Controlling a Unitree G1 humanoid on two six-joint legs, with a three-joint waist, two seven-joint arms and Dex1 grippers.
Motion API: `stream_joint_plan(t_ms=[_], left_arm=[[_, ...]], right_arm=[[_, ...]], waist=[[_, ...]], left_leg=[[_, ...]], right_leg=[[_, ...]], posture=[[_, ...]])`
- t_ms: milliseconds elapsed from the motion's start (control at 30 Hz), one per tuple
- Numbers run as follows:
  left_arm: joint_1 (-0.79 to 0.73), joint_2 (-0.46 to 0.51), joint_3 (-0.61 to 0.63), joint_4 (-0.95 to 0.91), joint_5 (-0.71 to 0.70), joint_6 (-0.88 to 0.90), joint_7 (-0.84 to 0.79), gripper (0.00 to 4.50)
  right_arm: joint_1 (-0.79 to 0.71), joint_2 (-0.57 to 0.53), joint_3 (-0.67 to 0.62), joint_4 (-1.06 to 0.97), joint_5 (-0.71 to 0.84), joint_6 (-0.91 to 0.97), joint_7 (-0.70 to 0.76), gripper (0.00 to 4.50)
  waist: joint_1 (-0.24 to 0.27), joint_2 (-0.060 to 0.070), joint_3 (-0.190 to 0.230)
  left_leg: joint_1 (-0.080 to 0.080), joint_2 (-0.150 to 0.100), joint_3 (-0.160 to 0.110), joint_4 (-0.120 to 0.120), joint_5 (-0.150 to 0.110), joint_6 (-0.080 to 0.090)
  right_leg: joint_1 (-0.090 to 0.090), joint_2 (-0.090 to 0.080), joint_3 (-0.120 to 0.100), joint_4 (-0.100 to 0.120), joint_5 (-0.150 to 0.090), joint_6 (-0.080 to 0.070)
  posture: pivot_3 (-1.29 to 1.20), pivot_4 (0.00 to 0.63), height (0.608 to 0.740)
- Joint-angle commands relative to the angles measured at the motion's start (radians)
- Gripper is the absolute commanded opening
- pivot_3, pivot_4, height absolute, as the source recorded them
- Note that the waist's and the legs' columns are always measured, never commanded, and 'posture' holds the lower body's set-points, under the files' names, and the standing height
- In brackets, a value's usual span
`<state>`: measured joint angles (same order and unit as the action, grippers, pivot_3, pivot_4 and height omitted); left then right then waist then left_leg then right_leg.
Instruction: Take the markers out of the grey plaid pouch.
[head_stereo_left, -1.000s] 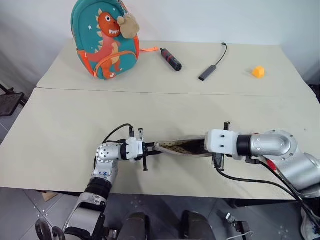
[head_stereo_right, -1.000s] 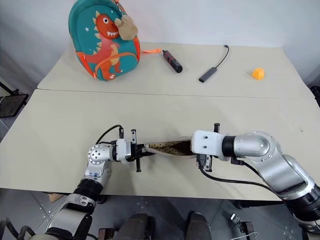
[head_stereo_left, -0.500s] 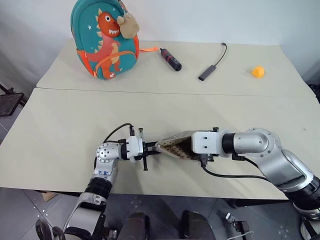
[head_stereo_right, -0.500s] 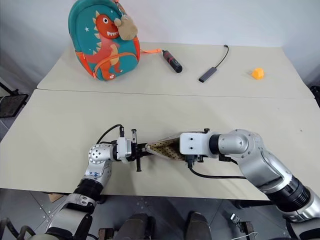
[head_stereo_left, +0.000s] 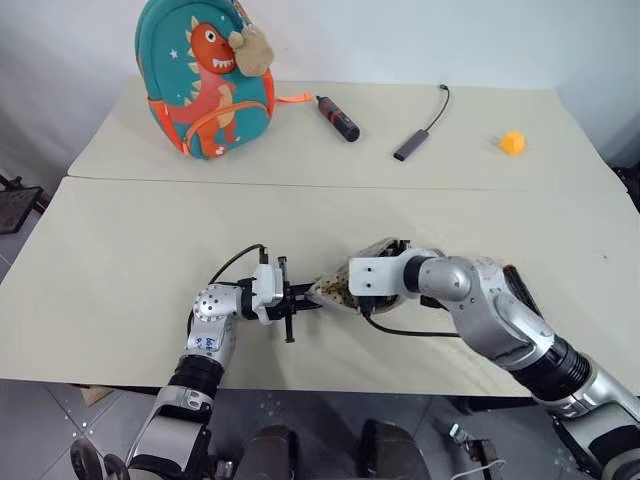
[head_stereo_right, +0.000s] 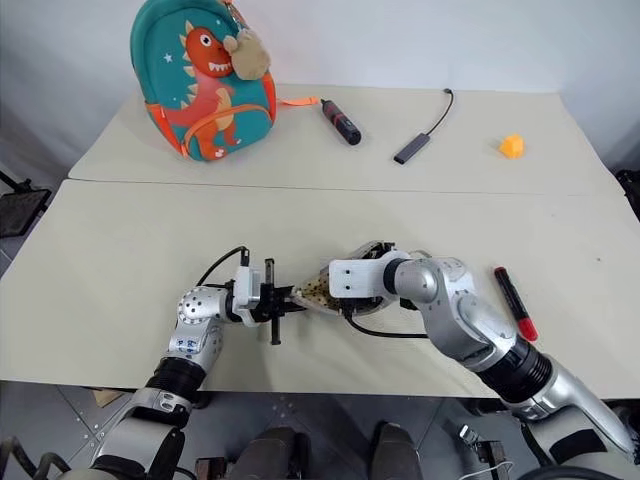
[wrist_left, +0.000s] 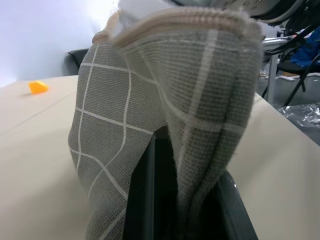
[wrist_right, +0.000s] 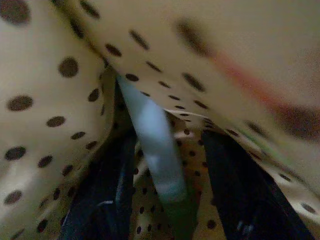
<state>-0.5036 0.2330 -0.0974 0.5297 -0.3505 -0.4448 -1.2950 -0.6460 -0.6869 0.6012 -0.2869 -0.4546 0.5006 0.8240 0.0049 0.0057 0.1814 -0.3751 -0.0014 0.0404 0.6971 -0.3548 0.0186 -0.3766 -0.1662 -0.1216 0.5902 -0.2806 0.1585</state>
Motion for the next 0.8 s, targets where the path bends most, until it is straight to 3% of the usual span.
stream_joint_plan(t_ms=[33, 133, 367, 700, 800], left_arm=[[0.002, -0.011, -0.012, -0.037, -0.023, -0.002, -0.045, 0.0], [-0.003, -0.015, -0.01, -0.032, -0.02, -0.001, -0.046, 0.0], [-0.01, -0.017, -0.001, -0.024, -0.013, -0.011, -0.037, 0.0], [-0.005, -0.008, 0.013, -0.022, -0.014, -0.014, -0.037, 0.0], [-0.011, 0.0, 0.02, -0.015, -0.015, -0.015, -0.04, 0.0]], right_arm=[[0.019, 0.026, 0.015, 0.086, -0.045, -0.043, -0.017, 2.19], [0.025, 0.057, 0.017, 0.148, -0.025, -0.081, 0.015, 2.19], [0.013, 0.038, -0.045, 0.168, -0.012, -0.186, 0.053, 0.51], [0.067, -0.064, -0.211, 0.04, 0.145, -0.321, 0.177, 0.48], [0.128, -0.109, -0.307, -0.01, 0.341, -0.411, 0.277, 0.48]], waist=[[-0.006, 0.0, 0.0], [-0.01, -0.002, -0.001], [-0.01, -0.003, -0.002], [-0.003, -0.003, -0.001], [-0.002, -0.003, -0.001]], left_leg=[[0.0, 0.0, 0.0, 0.0, 0.0, 0.0], [0.001, 0.001, 0.0, 0.0, 0.0, 0.0], [0.003, 0.002, 0.0, 0.0, 0.0, -0.001], [0.001, 0.001, 0.0, 0.0, 0.0, -0.001], [0.001, 0.001, 0.0, -0.001, 0.0, -0.001]], right_leg=[[0.0, 0.0, 0.0, 0.0, 0.0, 0.0], [0.0, 0.001, 0.0, 0.0, 0.0, 0.0], [0.002, 0.001, 0.001, 0.001, 0.0, 0.0], [0.001, 0.001, 0.0, -0.001, 0.0, 0.0], [0.001, 0.001, 0.0, -0.001, 0.0, 0.0]], posture=[[0.0, 0.15, 0.74], [0.0, 0.15, 0.74], [0.0, 0.15, 0.74], [0.0, 0.15, 0.74], [0.0, 0.15, 0.74]])
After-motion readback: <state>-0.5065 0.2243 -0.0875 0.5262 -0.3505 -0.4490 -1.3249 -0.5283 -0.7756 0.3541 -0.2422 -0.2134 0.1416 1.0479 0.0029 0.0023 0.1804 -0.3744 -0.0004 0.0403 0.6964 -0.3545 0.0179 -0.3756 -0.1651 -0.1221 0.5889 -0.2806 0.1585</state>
